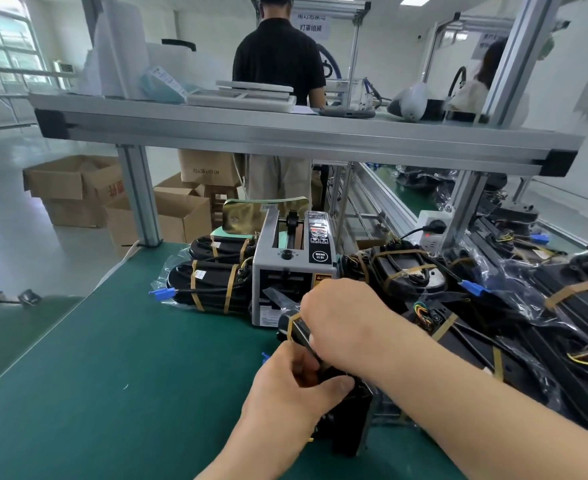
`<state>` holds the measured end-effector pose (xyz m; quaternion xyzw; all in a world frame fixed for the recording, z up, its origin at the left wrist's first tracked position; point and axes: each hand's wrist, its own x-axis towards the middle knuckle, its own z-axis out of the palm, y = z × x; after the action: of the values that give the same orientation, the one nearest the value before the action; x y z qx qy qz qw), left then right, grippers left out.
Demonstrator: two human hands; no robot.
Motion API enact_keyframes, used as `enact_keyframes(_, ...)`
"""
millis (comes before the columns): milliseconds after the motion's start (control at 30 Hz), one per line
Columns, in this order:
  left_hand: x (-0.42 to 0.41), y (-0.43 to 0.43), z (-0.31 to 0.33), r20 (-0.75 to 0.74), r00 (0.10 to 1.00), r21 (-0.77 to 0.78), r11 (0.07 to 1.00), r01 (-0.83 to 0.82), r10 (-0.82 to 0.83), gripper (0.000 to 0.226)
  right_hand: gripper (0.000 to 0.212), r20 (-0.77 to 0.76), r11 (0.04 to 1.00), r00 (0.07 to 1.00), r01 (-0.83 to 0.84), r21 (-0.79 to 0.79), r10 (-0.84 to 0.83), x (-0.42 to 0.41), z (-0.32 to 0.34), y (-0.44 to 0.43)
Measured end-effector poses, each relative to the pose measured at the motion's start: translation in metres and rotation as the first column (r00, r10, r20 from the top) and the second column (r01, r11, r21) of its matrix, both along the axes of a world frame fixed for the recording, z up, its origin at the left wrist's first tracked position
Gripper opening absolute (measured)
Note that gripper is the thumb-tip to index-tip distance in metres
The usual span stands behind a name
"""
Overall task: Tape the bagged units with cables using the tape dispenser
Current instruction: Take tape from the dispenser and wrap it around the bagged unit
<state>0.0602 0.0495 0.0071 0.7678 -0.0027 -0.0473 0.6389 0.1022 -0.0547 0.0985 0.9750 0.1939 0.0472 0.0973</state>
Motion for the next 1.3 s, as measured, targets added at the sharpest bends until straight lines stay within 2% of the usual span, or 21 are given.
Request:
enact_keyframes(133,0.002,-0.003,0.004,-0.032,0.999,0.020,1.000,0.006,-0.005,0.063,0.038,0.061,0.989,0.996,-0.063,-0.136,0.072,0.000,-0.011,0.010)
enact_keyframes(233,0.003,-0.005,0.005,-0.029,0.999,0.041,0.999,0.020,-0.019,0.062,0.034,0.088,0.989,0.994,-0.053,-0.141,0.065,0.002,-0.015,0.007)
enact_keyframes(300,0.002,-0.006,0.005,-0.011,1.000,0.042,0.999,0.024,-0.024,0.059,0.021,0.088,0.992,0.995,-0.029,-0.120,0.039,0.002,-0.013,0.002)
enact_keyframes(400,0.002,-0.005,0.002,-0.005,1.000,0.021,1.000,0.008,-0.008,0.057,0.020,0.071,0.999,0.997,0.031,0.027,-0.033,0.008,-0.010,-0.012)
enact_keyframes(467,0.001,-0.005,0.001,0.001,1.000,0.052,0.999,-0.005,0.005,0.058,0.017,0.003,0.982,0.995,0.100,0.157,-0.101,0.012,-0.008,-0.025)
enact_keyframes(600,-0.001,-0.004,0.001,0.005,1.000,0.086,0.996,-0.007,0.007,0.062,0.016,-0.062,0.950,0.983,0.185,0.252,-0.175,0.011,-0.009,-0.040)
enact_keyframes(733,-0.001,-0.005,0.002,-0.005,1.000,0.091,0.996,-0.018,0.018,0.062,0.017,-0.039,0.924,0.993,0.122,0.362,-0.116,0.003,-0.007,-0.040)
enact_keyframes(767,-0.001,-0.005,0.002,-0.009,1.000,0.090,0.996,-0.026,0.027,0.062,0.016,-0.049,0.933,0.996,0.083,0.350,-0.071,0.000,-0.005,-0.036)
enact_keyframes(900,-0.001,-0.009,0.002,-0.025,0.998,0.100,0.994,-0.052,0.055,0.062,0.019,0.019,0.991,0.999,-0.048,0.122,0.046,-0.008,-0.004,-0.015)
enact_keyframes(1067,-0.004,-0.012,0.005,-0.046,0.998,0.091,0.995,-0.035,0.039,0.063,0.041,0.062,0.991,0.993,-0.091,-0.102,0.098,-0.004,0.000,-0.001)
enact_keyframes(1300,-0.003,-0.016,0.012,-0.071,0.997,0.110,0.994,-0.019,0.027,0.061,0.042,0.046,0.961,0.988,-0.134,-0.243,0.150,-0.003,-0.001,0.009)
